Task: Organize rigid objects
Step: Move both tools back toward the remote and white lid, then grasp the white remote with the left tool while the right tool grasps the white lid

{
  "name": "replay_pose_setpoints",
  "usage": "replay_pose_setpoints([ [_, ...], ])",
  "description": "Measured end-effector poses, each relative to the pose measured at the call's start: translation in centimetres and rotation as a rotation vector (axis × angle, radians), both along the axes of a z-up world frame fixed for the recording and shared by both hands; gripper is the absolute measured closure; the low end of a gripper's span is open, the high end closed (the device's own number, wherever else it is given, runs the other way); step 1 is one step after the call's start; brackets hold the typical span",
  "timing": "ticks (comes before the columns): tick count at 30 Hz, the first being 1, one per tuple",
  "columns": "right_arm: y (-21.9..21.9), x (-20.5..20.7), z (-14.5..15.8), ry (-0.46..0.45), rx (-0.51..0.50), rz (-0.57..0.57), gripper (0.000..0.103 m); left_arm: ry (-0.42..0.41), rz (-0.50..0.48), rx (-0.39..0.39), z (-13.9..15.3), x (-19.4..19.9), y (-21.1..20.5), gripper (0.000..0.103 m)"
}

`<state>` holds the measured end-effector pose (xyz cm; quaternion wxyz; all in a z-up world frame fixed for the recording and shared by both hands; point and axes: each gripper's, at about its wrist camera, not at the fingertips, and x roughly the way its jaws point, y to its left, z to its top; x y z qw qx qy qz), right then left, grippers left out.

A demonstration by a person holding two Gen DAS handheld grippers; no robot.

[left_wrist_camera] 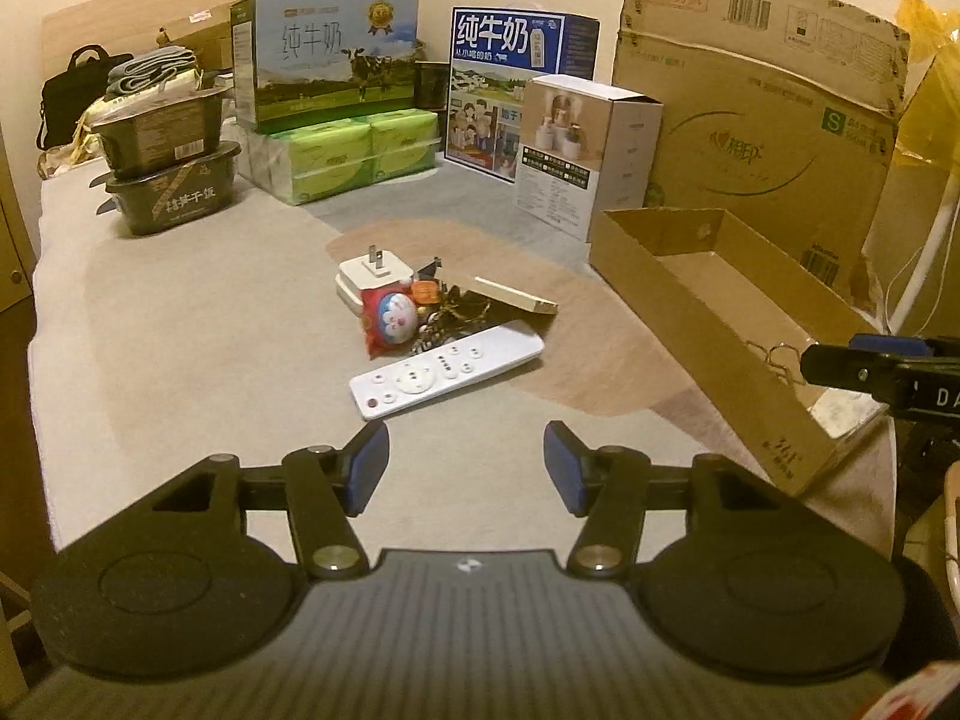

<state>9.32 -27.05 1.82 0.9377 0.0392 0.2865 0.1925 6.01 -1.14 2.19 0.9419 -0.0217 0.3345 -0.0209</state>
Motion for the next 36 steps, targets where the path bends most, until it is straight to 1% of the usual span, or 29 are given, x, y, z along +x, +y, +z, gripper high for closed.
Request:
replay_pose_setpoints([
  [1, 0.3, 0.0, 0.0, 0.0, -0.003, 0.007, 0.036, 0.0, -0.006, 0.004, 0.0, 0.1, 0.3, 0.049],
  [3, 0.8, 0.0, 0.0, 0.0, -0.009, 0.022, 0.036, -0.002, -0.029, 0.019, 0.0, 0.3, 0.6, 0.044],
  [5, 1.7, 0.4, 0.0, 0.002, -0.02, 0.063, 0.036, 0.0, -0.058, 0.035, 0.0, 0.7, 1.0, 0.042],
  [7, 1.9, 0.6, 0.0, 0.003, -0.025, 0.079, 0.036, 0.003, -0.087, 0.048, 0.1, 1.3, 1.4, 0.04],
  [8, 2.1, 0.9, 0.0, 0.006, -0.029, 0.096, 0.036, 0.006, -0.1, 0.055, 0.0, 1.7, 1.7, 0.037],
  [10, 2.4, 1.8, 0.0, 0.018, -0.036, 0.133, 0.035, 0.013, -0.13, 0.063, -0.1, 2.4, 2.3, 0.033],
  [12, 2.8, 2.8, 0.0, 0.024, -0.052, 0.17, 0.035, 0.02, -0.162, 0.077, -0.2, 3.3, 2.9, 0.031],
  [13, 3.0, 4.0, 0.0, 0.031, -0.064, 0.209, 0.035, 0.025, -0.179, 0.084, -0.3, 3.8, 3.1, 0.03],
  [15, 3.1, 4.6, 0.1, 0.035, -0.066, 0.229, 0.029, 0.038, -0.215, 0.099, -0.5, 4.9, 3.8, 0.029],
  [18, 3.5, 6.7, 0.3, 0.044, -0.062, 0.295, 0.021, 0.047, -0.269, 0.12, -0.9, 6.5, 4.5, 0.025],
  [20, 3.8, 8.1, 0.4, 0.058, -0.057, 0.329, 0.019, 0.064, -0.311, 0.135, -1.3, 7.5, 4.9, 0.022],
  [24, 4.8, 11.1, 0.4, 0.092, -0.064, 0.404, 0.016, 0.1, -0.405, 0.171, -2.5, 9.8, 5.3, 0.022],
  [30, 7.1, 14.8, -0.4, 0.117, -0.116, 0.53, 0.015, 0.153, -0.545, 0.207, -4.7, 13.0, 5.3, 0.022],
  [34, 8.5, 17.1, -1.5, 0.149, -0.142, 0.602, 0.015, 0.194, -0.626, 0.196, -5.9, 14.9, 5.5, 0.024],
  [36, 9.1, 18.2, -2.0, 0.164, -0.152, 0.631, 0.015, 0.211, -0.661, 0.186, -6.4, 15.8, 5.7, 0.028],
])
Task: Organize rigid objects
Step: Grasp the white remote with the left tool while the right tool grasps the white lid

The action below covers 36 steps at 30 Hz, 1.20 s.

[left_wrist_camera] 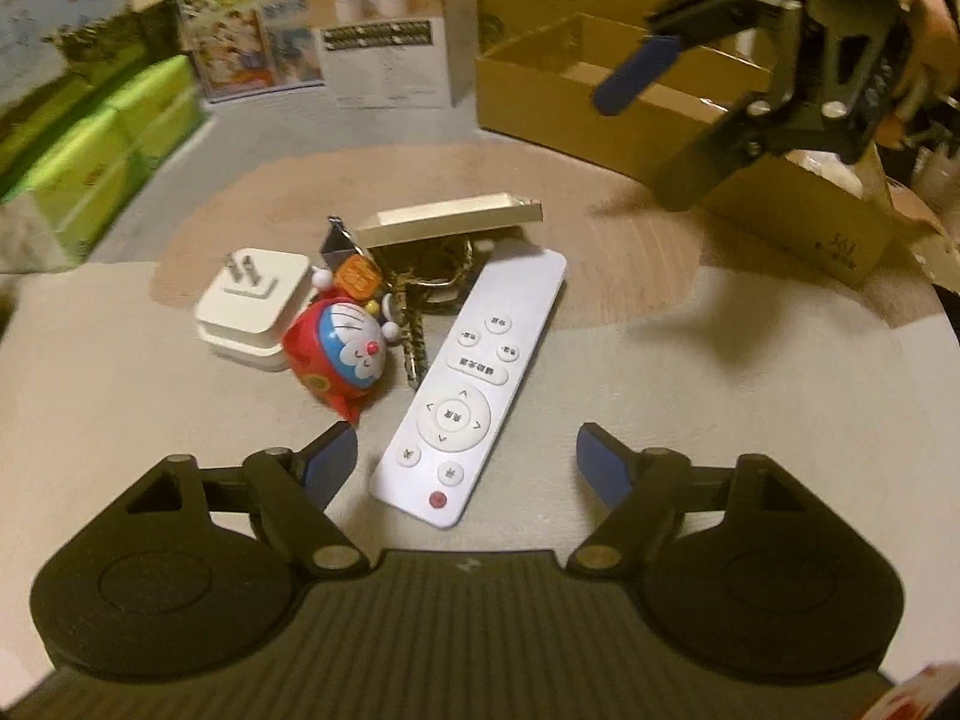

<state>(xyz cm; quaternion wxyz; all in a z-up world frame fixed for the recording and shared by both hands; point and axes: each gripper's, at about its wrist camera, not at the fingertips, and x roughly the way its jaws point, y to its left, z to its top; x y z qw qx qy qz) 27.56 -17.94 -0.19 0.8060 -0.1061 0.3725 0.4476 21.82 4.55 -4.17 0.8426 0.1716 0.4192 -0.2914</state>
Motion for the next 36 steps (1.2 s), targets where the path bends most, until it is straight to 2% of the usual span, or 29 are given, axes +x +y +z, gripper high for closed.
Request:
replay_pose_setpoints([
  [8, 1.4, 3.8, -1.7, 0.046, -0.026, 0.045, 0.015, 0.05, -0.11, 0.01, -1.7, 2.3, -0.1, 0.04],
  [10, 1.5, 4.1, -1.9, 0.052, -0.026, 0.048, 0.015, 0.055, -0.126, -0.004, -1.7, 2.7, -0.1, 0.047],
  [12, 1.8, 4.5, -2.0, 0.058, -0.031, 0.052, 0.015, 0.057, -0.132, -0.014, -1.6, 2.9, 0.0, 0.062],
  [15, 2.2, 4.9, -2.2, 0.067, -0.037, 0.061, 0.015, 0.064, -0.143, -0.012, -1.5, 2.8, -0.1, 0.066],
  [20, 3.3, 5.5, -2.5, 0.076, -0.055, 0.084, 0.015, 0.078, -0.137, 0.001, -1.2, 1.0, 1.1, 0.067],
  [25, 3.9, 5.8, -2.4, 0.091, -0.07, 0.099, 0.015, 0.085, -0.073, 0.027, -0.9, -1.7, 4.2, 0.067],
  [29, 4.3, 6.0, -2.4, 0.092, -0.088, 0.098, 0.015, 0.096, -0.027, 0.016, -0.7, -2.9, 6.0, 0.067],
  [33, 4.7, 6.8, -2.8, 0.104, -0.113, 0.096, 0.01, 0.071, 0.008, 0.002, -0.9, -2.7, 5.8, 0.053],
  [36, 5.1, 7.7, -3.1, 0.139, -0.119, 0.086, 0.008, 0.057, 0.005, -0.019, -1.1, -2.1, 5.0, 0.053],
])
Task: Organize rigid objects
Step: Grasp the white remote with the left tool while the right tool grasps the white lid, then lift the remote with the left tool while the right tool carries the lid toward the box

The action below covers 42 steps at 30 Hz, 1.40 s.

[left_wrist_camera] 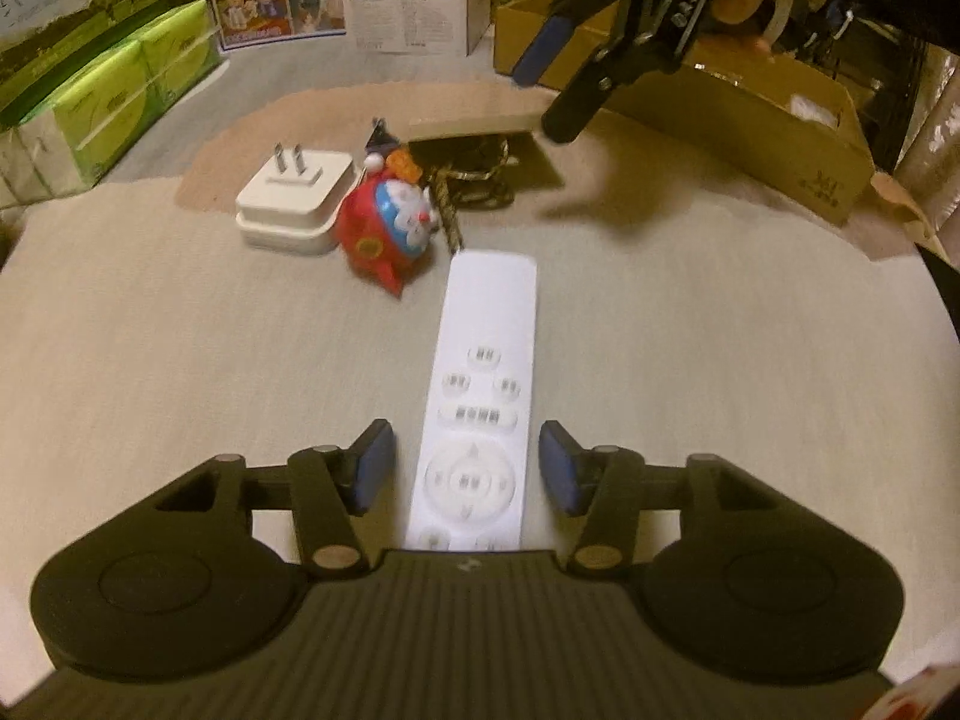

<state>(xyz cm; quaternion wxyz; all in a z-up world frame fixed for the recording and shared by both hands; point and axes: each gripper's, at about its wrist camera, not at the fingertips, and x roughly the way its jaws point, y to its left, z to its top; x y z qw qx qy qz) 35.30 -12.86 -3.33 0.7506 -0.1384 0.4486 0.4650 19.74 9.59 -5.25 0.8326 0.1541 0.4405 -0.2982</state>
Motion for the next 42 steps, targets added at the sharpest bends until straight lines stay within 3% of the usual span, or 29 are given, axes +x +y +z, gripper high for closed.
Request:
replay_pose_setpoints([
  [16, 2.1, 6.1, -3.2, 0.245, -0.028, -0.04, 0.008, -0.022, -0.013, -0.06, -0.7, 1.1, -0.7, 0.053],
  [19, 1.9, 6.0, -2.9, 0.268, -0.033, -0.042, 0.016, -0.024, -0.006, -0.061, -0.7, 1.0, -0.9, 0.053],
  [25, 0.7, 2.8, -1.4, 0.196, -0.031, -0.101, 0.017, -0.033, 0.022, -0.041, -0.7, 0.7, -1.6, 0.053],
  [30, -1.4, -2.9, -0.3, 0.069, -0.082, -0.257, 0.017, -0.047, 0.09, -0.041, -0.9, 0.4, -2.2, 0.053],
  [34, -2.9, -9.4, -1.2, -0.031, -0.11, -0.402, 0.017, -0.07, 0.173, -0.024, -0.7, -0.4, -2.9, 0.063],
  [36, -3.2, -10.5, -1.5, -0.044, -0.107, -0.427, 0.017, -0.085, 0.206, -0.004, -0.6, -1.1, -3.5, 0.068],
  [42, -3.7, -15.7, -2.9, -0.124, -0.028, -0.553, 0.017, -0.119, 0.314, 0.014, -0.6, -3.9, -5.4, 0.068],
])
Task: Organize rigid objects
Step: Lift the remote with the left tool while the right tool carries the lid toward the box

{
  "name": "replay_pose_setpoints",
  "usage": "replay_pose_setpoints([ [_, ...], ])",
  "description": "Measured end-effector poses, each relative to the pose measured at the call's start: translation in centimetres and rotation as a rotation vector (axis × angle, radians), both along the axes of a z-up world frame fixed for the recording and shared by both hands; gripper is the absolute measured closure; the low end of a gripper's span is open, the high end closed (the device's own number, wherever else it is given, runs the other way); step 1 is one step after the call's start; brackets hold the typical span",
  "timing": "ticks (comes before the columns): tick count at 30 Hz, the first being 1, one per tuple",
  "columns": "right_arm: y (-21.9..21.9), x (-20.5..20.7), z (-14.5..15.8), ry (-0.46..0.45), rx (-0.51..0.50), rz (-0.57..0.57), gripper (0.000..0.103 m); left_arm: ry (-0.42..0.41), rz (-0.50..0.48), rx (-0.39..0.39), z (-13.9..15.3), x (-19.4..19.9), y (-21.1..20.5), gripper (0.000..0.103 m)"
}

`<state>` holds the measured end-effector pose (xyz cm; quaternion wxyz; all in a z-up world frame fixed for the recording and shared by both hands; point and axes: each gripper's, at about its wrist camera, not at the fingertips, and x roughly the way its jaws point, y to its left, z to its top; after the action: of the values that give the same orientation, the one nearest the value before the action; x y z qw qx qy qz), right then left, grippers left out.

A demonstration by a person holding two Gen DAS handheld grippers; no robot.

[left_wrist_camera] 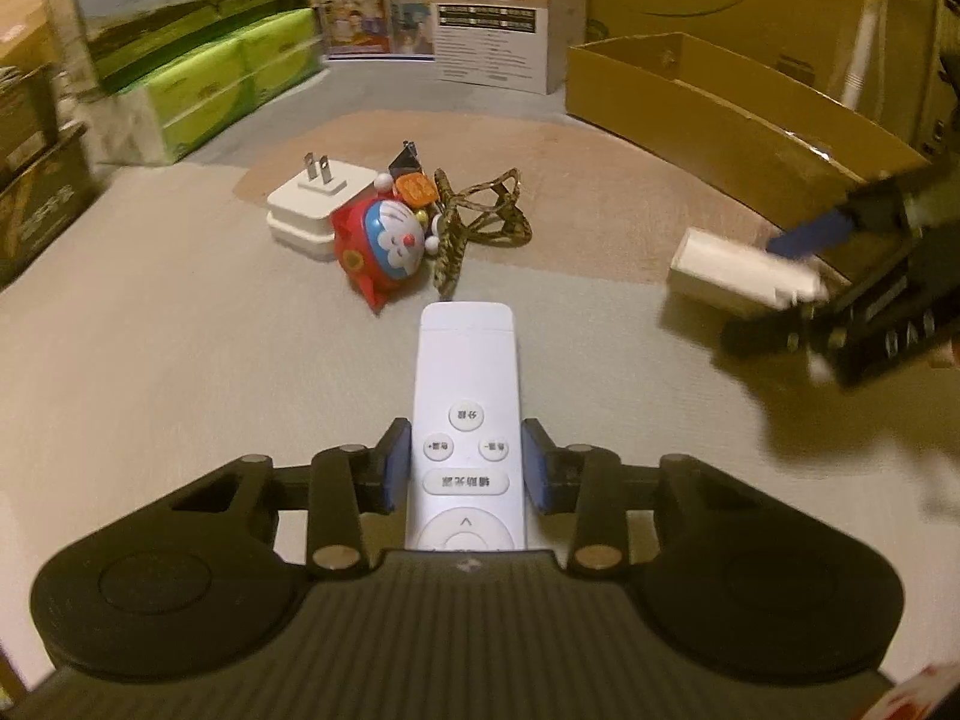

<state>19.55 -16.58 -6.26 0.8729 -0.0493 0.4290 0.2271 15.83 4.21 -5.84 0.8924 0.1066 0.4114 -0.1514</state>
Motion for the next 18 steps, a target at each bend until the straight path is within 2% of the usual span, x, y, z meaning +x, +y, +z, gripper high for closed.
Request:
replay_pose_setpoints([
  [2, 0.0, -0.9, -0.7, 0.012, 0.03, 0.002, 0.017, -0.02, 0.028, 0.004, -0.1, -0.9, -0.5, 0.068],
  [6, 0.2, -2.3, -1.6, -0.045, 0.019, 0.013, 0.014, -0.049, 0.105, -0.048, -0.3, -2.3, -0.7, 0.068],
  [10, -0.3, -2.4, -1.9, -0.049, 0.082, -0.011, 0.012, -0.066, 0.15, -0.083, -0.6, -2.9, -0.8, 0.068],
  [15, -0.7, -2.3, -2.0, -0.055, 0.102, 0.026, 0.009, -0.07, 0.156, -0.087, -0.6, -3.1, -0.9, 0.068],
  [18, -0.5, -2.5, -2.2, -0.079, 0.076, 0.058, 0.009, -0.073, 0.158, -0.085, -0.7, -3.1, -0.9, 0.068],
])
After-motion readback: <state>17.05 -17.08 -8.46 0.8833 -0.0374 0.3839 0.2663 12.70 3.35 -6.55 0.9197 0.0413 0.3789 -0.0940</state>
